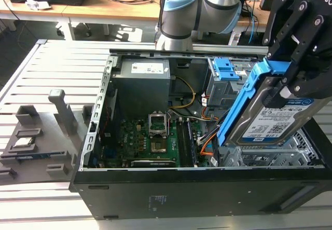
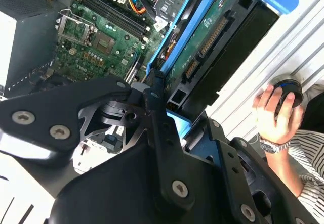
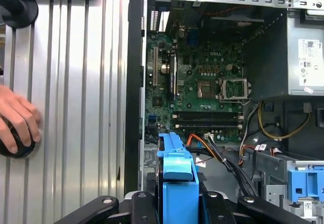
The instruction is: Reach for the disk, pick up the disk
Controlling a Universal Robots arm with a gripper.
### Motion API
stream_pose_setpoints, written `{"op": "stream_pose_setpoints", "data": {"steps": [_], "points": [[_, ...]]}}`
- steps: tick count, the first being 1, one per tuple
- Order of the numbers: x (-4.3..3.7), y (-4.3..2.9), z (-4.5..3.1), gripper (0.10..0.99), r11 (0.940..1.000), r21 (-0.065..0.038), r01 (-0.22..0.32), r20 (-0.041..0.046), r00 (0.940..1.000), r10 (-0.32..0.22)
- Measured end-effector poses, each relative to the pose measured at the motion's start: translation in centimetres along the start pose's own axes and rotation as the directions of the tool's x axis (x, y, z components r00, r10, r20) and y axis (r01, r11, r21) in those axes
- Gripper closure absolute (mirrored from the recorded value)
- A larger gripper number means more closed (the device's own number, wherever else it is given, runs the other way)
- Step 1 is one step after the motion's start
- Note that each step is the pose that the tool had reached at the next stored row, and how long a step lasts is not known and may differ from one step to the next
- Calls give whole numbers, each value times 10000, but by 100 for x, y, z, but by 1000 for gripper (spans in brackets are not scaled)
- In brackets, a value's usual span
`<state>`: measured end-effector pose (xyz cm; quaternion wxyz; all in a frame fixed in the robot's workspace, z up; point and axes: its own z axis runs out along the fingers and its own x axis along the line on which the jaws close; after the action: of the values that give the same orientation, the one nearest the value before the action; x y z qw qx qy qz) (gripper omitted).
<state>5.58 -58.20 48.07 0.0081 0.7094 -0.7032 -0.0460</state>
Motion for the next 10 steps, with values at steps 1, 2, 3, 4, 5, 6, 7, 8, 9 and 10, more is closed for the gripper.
{"op": "stream_pose_setpoints", "data": {"steps": [1,2,3,4,5,6,7,8,9,10], "points": [[-1,-20,1,722,10000,-2,1,1,10000,-1],[-3,-45,1,722,10000,-4,1,1,10000,-1],[-4,-61,2,722,10000,-5,2,2,10000,-2],[-4,-79,2,722,10000,-6,1,3,10000,-1],[-5,-96,2,722,10000,-6,0,3,10000,0],[-6,-129,3,722,10000,-8,0,4,10000,0],[-6,-151,2,722,10000,-9,1,3,10000,-1],[-7,-166,2,722,10000,-9,0,3,10000,0],[-7,-182,2,722,10000,-10,0,4,10000,0],[-8,-201,2,722,10000,-11,1,3,10000,-1]]}}
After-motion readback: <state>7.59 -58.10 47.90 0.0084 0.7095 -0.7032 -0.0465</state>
